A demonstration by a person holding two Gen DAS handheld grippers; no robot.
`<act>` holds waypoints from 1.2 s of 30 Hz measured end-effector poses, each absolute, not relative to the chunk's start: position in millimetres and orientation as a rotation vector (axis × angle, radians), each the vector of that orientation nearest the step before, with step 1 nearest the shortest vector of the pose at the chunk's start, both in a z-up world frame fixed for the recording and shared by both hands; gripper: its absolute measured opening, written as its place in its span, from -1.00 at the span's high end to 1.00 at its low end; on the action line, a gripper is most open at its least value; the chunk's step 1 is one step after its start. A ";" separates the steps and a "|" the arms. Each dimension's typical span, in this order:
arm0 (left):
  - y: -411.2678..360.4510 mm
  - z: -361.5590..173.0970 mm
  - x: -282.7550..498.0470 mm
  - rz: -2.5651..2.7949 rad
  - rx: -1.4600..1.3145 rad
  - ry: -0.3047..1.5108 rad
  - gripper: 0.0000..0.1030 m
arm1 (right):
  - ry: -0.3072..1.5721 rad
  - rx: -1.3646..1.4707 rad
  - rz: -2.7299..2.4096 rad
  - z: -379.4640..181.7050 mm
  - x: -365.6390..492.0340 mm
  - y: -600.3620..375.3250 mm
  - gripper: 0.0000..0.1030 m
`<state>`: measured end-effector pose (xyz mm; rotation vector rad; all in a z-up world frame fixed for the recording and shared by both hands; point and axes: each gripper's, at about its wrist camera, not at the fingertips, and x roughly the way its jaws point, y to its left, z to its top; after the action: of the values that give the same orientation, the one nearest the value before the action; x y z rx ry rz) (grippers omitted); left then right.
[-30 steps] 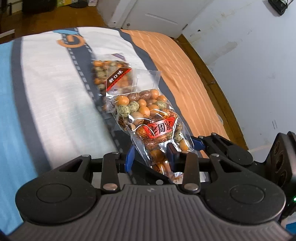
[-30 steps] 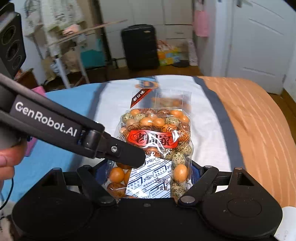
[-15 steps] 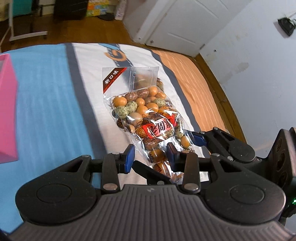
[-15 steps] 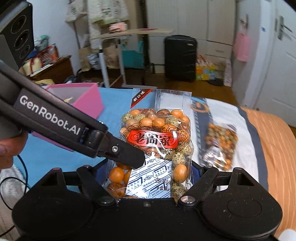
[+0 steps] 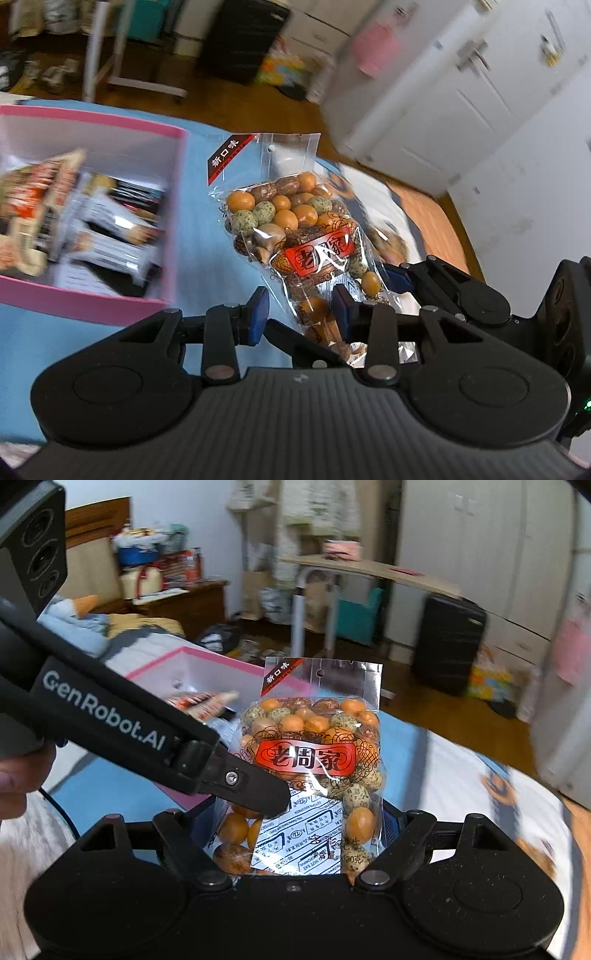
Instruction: Organize snacks
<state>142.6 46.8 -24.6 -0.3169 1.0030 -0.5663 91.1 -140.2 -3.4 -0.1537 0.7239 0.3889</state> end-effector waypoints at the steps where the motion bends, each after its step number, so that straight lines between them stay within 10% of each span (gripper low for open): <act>1: 55.8 -26.0 147.6 -0.542 -0.322 0.997 0.32 | 0.724 -0.154 0.409 -4.9 98.6 -133.2 -0.68; 28: 161.0 -93.0 238.2 -0.263 -0.428 1.023 0.30 | 0.815 -0.191 0.631 -64.4 218.1 -34.6 -0.73; 31: 167.2 -108.2 245.4 -0.213 -0.477 1.048 0.20 | 0.823 -0.254 0.645 -69.7 222.7 -26.2 -0.80; 33: 165.6 -110.3 243.2 -0.116 -0.443 1.025 -0.29 | 0.781 -0.308 0.665 -68.0 218.7 -27.2 -0.81; 36: 152.2 -97.7 232.5 -0.105 -0.292 0.944 -0.30 | 0.732 -0.304 0.666 -57.2 205.7 -39.8 -0.83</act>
<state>232.5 152.2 -97.7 -0.2922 0.9437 -0.1046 205.7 -39.8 -57.2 -0.3042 0.7321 0.6663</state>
